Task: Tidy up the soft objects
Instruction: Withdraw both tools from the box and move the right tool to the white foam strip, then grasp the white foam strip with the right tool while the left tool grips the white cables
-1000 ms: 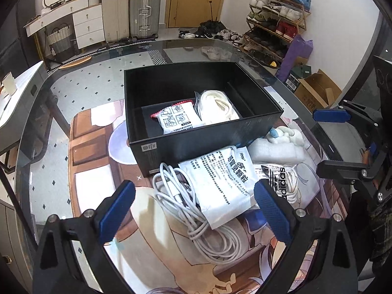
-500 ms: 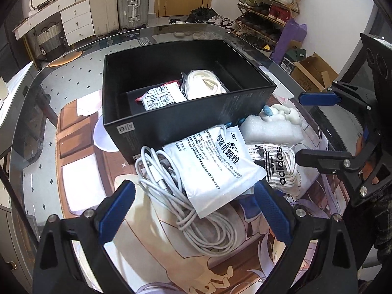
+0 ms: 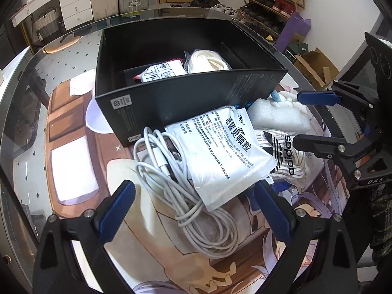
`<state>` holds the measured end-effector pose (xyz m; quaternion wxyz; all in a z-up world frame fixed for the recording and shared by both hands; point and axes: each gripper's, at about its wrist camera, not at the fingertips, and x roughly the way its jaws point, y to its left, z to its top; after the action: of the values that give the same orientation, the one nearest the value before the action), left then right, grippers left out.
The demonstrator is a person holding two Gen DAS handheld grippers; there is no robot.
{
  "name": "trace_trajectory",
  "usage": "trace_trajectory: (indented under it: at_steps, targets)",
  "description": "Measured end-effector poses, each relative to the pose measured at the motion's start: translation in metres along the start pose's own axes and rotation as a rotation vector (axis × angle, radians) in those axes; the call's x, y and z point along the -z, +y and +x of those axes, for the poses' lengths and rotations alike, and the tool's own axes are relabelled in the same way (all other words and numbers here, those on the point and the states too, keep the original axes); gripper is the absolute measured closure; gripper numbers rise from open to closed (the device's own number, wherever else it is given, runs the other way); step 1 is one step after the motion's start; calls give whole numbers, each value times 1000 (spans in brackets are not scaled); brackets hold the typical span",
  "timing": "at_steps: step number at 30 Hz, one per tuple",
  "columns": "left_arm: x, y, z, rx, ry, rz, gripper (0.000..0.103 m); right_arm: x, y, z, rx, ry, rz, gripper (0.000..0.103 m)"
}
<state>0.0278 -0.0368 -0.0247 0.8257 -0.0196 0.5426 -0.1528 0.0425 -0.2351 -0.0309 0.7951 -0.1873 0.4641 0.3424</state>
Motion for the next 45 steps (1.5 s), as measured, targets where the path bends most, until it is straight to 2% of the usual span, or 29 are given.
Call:
trace_trajectory:
  at_steps: [3,7,11,15,20,30,32,37,40,45]
  targets:
    - [0,1,2,11,17,0,5,1,-1,7,3,34,9,44]
    - [0,-1,4,22,26,16,5,2,-8,12,2,54,44,47]
    - [-1,-5,4,47,33,34,5,1,-14,12,-4,52,75,58]
    - [-2,-5,6,29,31,36,5,1,-14,13,-3,54,79,64]
    - [-4,-3,9,3,29,28,5,1,-12,11,-26,60,70,70]
    - [1,3,8,-42,21,61,9,3,-3,9,-33,60,32,70]
    - [0,2,7,-59,13,64,18,4,0,9,-28,61,19,71]
    - [-2,13,0,-46,-3,20,50,3,-1,2,-47,46,31,77]
    - [-2,17,-3,-19,2,1,62,2,-3,-2,-61,30,41,77]
    - [-3,15,-4,-5,9,4,73,1,-4,-4,-76,29,50,77]
